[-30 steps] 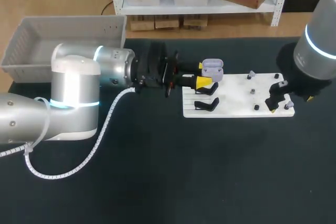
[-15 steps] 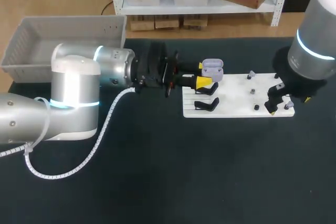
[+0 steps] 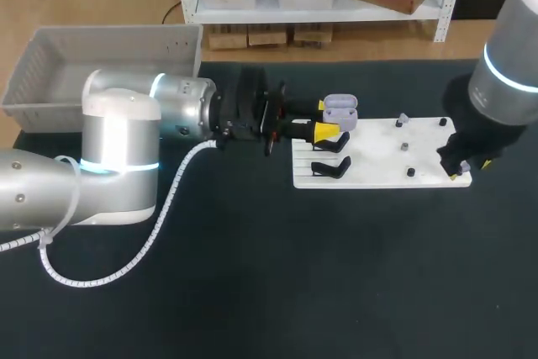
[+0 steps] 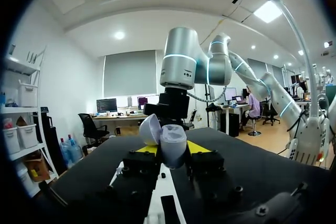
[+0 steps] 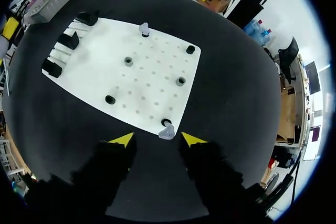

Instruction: Pick up each earbud case from the left stands, insert the matching earbuds, close the lid, and place the case in the box.

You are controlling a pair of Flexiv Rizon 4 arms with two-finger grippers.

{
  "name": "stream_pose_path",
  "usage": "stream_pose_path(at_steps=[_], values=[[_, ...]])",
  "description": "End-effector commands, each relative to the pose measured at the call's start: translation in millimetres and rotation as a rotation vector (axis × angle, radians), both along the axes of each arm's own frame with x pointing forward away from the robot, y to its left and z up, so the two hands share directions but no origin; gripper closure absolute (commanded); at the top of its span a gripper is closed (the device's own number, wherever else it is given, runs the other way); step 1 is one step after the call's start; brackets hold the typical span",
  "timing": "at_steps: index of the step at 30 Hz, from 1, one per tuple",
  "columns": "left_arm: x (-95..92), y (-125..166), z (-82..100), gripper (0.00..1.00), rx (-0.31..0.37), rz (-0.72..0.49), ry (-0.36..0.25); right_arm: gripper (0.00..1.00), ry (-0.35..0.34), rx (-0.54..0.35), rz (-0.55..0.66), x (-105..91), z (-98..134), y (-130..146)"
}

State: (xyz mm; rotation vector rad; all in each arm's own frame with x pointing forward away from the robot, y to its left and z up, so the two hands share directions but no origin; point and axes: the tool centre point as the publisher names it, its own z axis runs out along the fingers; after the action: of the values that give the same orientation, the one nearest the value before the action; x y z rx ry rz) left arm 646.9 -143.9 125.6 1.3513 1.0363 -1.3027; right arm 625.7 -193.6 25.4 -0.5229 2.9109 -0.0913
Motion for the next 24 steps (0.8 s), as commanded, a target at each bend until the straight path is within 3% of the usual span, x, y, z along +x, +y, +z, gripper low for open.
stream_pose_path(at_steps=[1,24], values=[[-1.6,0.0,-0.4,1.00,-0.002,0.006,-0.002,0.51,0.000,0.005,0.003,0.1,-1.8,-1.2],[-1.6,0.0,-0.4,1.00,-0.002,0.006,-0.002,0.56,0.013,0.010,0.004,9.8,-10.4,-4.5]])
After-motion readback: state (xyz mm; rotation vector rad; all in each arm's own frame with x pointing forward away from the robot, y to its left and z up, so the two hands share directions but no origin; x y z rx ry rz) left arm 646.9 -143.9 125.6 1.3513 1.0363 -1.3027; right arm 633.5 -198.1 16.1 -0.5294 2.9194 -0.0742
